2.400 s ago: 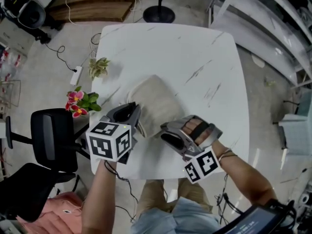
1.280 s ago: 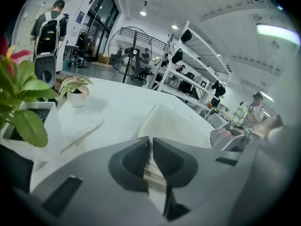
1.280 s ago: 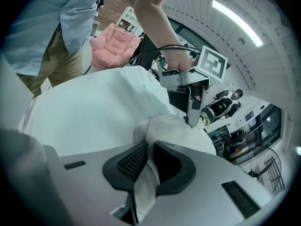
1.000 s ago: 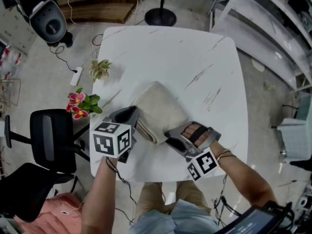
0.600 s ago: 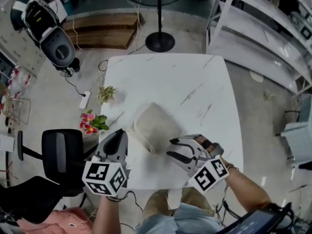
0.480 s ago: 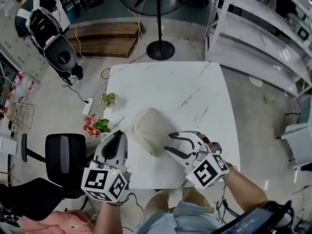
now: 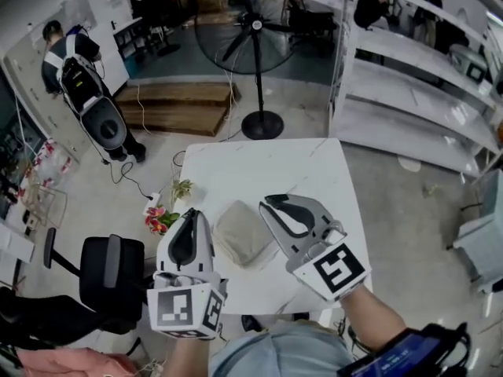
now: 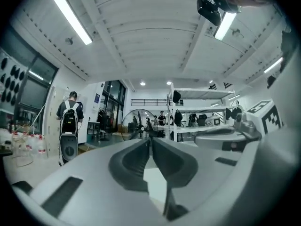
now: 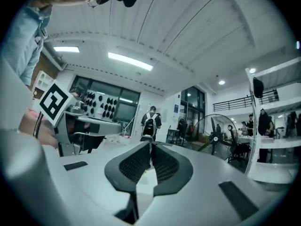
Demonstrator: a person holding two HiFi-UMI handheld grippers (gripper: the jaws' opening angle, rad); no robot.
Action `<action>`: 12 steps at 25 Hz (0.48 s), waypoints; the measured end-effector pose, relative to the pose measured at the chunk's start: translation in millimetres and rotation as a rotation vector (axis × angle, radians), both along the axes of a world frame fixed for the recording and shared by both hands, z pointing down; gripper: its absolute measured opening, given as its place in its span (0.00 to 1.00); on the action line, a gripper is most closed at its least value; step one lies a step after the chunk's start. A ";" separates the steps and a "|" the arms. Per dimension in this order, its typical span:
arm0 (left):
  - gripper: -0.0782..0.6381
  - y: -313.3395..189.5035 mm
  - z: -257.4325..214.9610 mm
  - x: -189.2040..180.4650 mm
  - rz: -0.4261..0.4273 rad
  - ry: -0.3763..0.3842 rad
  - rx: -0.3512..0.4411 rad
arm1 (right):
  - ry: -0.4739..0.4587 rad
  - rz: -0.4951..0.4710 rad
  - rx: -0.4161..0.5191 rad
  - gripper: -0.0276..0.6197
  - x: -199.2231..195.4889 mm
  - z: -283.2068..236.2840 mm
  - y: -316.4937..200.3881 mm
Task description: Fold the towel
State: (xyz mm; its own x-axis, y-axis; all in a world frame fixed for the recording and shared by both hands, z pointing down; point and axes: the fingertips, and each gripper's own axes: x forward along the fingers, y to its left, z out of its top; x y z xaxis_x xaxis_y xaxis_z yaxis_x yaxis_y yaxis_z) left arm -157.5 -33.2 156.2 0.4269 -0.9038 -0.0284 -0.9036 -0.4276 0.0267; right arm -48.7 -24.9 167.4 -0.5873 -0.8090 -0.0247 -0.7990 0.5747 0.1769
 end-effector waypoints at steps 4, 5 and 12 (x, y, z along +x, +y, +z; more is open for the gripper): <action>0.14 11.8 0.0 4.9 -0.032 0.019 0.021 | -0.018 0.048 -0.003 0.06 6.9 10.5 11.5; 0.14 13.7 -0.1 6.6 -0.031 0.021 0.025 | -0.001 0.056 0.011 0.06 6.0 12.7 13.6; 0.14 14.5 -1.2 16.2 -0.035 0.005 0.040 | 0.008 0.090 0.035 0.06 10.9 12.7 8.4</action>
